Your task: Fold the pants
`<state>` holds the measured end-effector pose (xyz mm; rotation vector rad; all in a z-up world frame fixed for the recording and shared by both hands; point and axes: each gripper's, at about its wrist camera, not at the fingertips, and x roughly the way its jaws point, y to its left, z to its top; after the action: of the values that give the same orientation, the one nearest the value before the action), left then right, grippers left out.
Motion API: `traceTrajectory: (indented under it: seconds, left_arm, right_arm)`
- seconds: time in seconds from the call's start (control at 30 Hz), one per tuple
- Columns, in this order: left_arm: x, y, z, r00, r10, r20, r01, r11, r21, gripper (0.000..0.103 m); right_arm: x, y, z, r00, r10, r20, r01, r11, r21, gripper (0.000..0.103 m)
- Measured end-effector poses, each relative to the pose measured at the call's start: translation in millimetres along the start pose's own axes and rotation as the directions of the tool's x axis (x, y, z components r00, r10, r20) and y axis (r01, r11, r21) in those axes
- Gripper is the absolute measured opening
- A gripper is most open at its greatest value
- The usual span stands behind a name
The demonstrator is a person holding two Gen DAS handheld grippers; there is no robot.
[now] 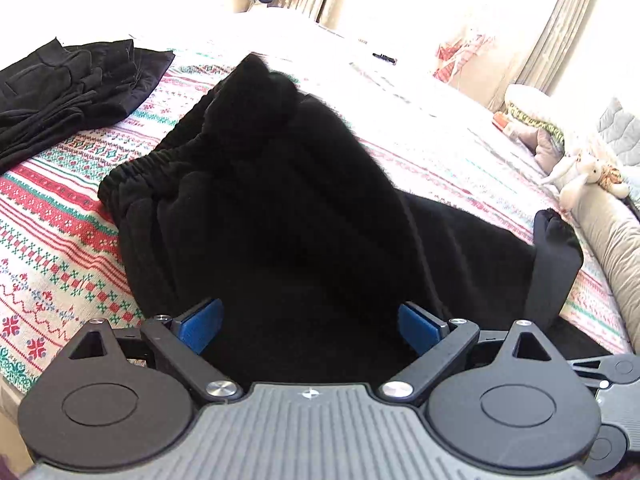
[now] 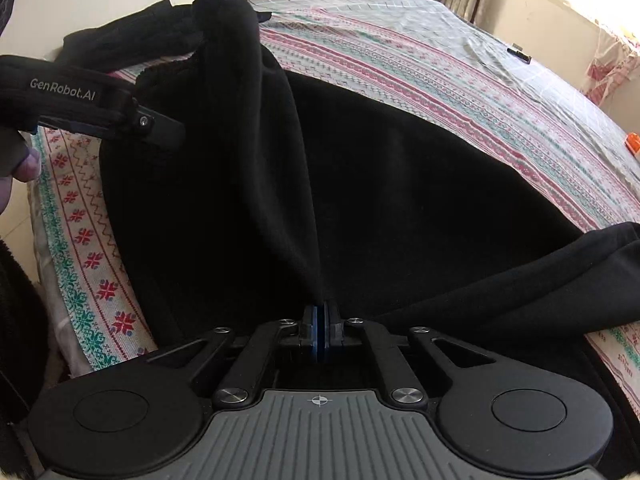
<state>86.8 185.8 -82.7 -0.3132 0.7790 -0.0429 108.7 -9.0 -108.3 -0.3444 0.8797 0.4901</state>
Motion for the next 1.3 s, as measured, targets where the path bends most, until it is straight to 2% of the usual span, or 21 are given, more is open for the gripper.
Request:
traceTrajectory:
  seconds: [0.13,0.2,0.27,0.37,0.4,0.57,0.7,0.9,1.0,1.03,1.1,1.17,1.2,1.23,1.3]
  left_arm:
    - [2,-6,8,0.999,-0.020,0.050,0.021,1.000,-0.011,0.103]
    - [3,-8,9,0.998,-0.016,0.066,0.017,1.000,-0.009,0.103]
    - [5,-6,11,0.997,-0.002,0.077,0.003,1.000,-0.012,0.103]
    - [3,-6,9,0.995,0.029,0.097,-0.026,0.999,-0.031,0.103]
    - [4,-4,9,0.994,0.044,0.102,-0.039,0.998,-0.044,0.103]
    - [0,12,9,0.987,0.092,0.134,-0.070,0.984,-0.167,0.103]
    - [-7,15,10,0.974,0.130,0.183,-0.091,0.974,-0.207,0.093]
    - [-12,16,9,0.954,0.208,0.217,-0.167,0.967,-0.194,0.081]
    - [-9,24,10,0.955,0.228,0.191,-0.186,0.959,-0.216,0.073]
    - [-7,27,11,0.957,0.227,0.181,-0.183,0.955,-0.231,0.072]
    - [-6,33,12,0.959,0.225,0.171,-0.176,0.949,-0.260,0.070]
    - [-5,37,14,0.960,0.225,0.169,-0.172,0.945,-0.279,0.064]
    - [-5,38,16,0.959,0.226,0.171,-0.171,0.943,-0.286,0.062]
    - [-4,39,18,0.959,0.223,0.173,-0.167,0.943,-0.289,0.057]
    - [-4,40,23,0.962,0.209,0.175,-0.154,0.947,-0.283,0.048]
  right_arm:
    - [-7,-25,6,0.996,0.087,0.022,-0.089,0.986,0.139,0.011]
    - [-14,-46,10,0.990,0.130,0.053,-0.139,0.963,0.232,0.016]
    - [-19,-65,12,0.987,0.134,0.090,-0.155,0.937,0.312,0.026]
    - [-24,-93,13,0.989,0.080,0.127,-0.125,0.908,0.399,0.039]
    - [-25,-101,12,0.990,0.059,0.129,-0.110,0.898,0.427,0.040]
    - [-27,-146,7,0.991,-0.043,0.125,-0.036,0.823,0.567,0.062]
    - [-12,-163,8,0.993,-0.076,0.086,0.005,0.779,0.627,0.063]
    - [26,-163,12,0.993,-0.116,0.008,0.086,0.780,0.620,0.064]
    - [31,-152,14,0.979,-0.202,0.007,0.165,0.818,0.552,0.064]
    - [32,-149,14,0.974,-0.227,0.001,0.192,0.825,0.532,0.062]
    - [33,-144,15,0.960,-0.280,-0.017,0.251,0.833,0.493,0.049]
    - [30,-142,15,0.948,-0.317,-0.022,0.290,0.834,0.469,0.022]
    - [27,-143,15,0.946,-0.324,-0.014,0.291,0.830,0.475,0.016]
    - [23,-145,15,0.945,-0.327,-0.006,0.288,0.825,0.486,0.004]
    - [11,-146,15,0.936,-0.351,0.037,0.284,0.810,0.513,0.003]
